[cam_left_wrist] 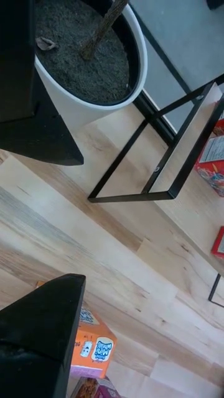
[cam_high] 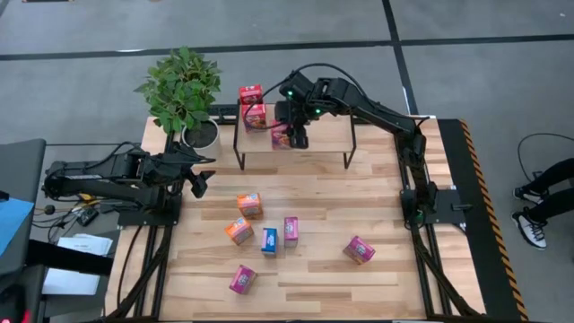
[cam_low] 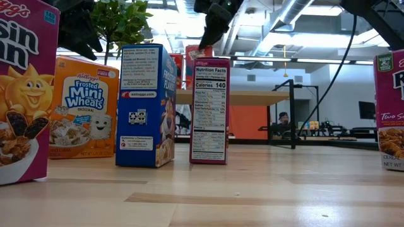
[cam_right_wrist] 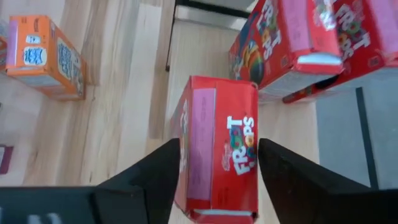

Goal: Stack cereal on shelf
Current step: Put the red cereal box on the shelf aligned with the other red cereal box on the shelf

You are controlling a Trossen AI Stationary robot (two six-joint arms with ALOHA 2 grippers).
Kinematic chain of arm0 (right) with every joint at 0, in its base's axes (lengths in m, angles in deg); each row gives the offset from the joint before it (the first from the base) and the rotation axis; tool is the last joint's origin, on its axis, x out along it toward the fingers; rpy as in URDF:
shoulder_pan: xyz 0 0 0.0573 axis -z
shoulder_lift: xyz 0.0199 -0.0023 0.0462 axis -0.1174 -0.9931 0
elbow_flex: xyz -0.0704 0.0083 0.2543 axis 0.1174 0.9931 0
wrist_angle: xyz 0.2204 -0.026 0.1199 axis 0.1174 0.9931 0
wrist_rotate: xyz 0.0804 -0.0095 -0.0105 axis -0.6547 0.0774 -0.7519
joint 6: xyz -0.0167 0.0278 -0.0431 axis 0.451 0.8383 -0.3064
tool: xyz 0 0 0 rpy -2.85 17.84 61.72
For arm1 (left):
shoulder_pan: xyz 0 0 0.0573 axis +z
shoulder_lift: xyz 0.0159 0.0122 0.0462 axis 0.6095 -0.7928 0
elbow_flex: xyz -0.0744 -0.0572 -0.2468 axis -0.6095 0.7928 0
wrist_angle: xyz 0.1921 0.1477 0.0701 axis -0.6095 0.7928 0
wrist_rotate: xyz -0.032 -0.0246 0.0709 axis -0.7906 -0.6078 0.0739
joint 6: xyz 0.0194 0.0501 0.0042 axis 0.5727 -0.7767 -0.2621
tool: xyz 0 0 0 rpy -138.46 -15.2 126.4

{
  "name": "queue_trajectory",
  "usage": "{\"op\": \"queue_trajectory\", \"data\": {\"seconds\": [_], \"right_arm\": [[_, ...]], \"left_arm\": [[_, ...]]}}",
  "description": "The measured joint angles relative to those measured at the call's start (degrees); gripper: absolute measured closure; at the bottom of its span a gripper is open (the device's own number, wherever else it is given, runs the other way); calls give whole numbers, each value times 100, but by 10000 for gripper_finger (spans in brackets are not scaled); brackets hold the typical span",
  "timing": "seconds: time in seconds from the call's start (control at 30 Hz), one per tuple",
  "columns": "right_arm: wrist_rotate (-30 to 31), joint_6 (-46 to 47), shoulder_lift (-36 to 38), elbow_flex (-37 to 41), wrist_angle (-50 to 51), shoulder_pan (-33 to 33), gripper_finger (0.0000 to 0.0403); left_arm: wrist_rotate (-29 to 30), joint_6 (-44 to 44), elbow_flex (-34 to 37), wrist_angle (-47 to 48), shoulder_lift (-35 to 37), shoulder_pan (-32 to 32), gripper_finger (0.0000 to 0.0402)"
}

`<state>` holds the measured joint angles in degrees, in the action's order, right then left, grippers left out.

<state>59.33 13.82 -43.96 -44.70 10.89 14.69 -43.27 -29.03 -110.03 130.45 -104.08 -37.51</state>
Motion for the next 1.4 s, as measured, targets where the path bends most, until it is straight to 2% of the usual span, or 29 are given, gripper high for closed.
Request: {"op": "queue_trajectory", "data": {"seconds": [0.37, 0.43, 0.6, 0.73, 0.83, 0.9, 1.1, 1.17, 1.27, 1.4], "right_arm": [[25, -113, 50, -106, -100, 59, 147], [29, -125, 195, -112, -229, 76, 147], [30, 93, 567, -99, 188, 119, 151], [-101, 353, 797, -96, 755, 158, 190], [-1052, 502, 892, -12, 1103, 323, 244], [-1573, 554, 985, 332, 1096, 422, 283], [-1766, 598, 1756, 2110, 224, 472, 386], [-1775, 756, 2210, 2920, -473, 514, 392], [-1774, 1346, 2771, 4226, -2066, 576, 378], [-1515, 1970, 3029, 5548, -3924, 573, 378]], "left_arm": [[34, 42, 0, 0, 2, 0, 111], [40, 54, 0, 0, 0, -1, 111], [65, 159, 0, 33, 1, 0, 111], [119, 184, 0, 37, 1, 0, 111], [175, 185, 0, 42, 0, -1, 111], [221, 195, 0, 42, 2, 1, 111], [282, 214, 0, 68, 2, 0, 111], [364, 216, 0, 68, 1, 1, 111], [468, 216, 0, 66, 2, 1, 111], [547, 223, 0, 66, 0, -1, 111]]}}
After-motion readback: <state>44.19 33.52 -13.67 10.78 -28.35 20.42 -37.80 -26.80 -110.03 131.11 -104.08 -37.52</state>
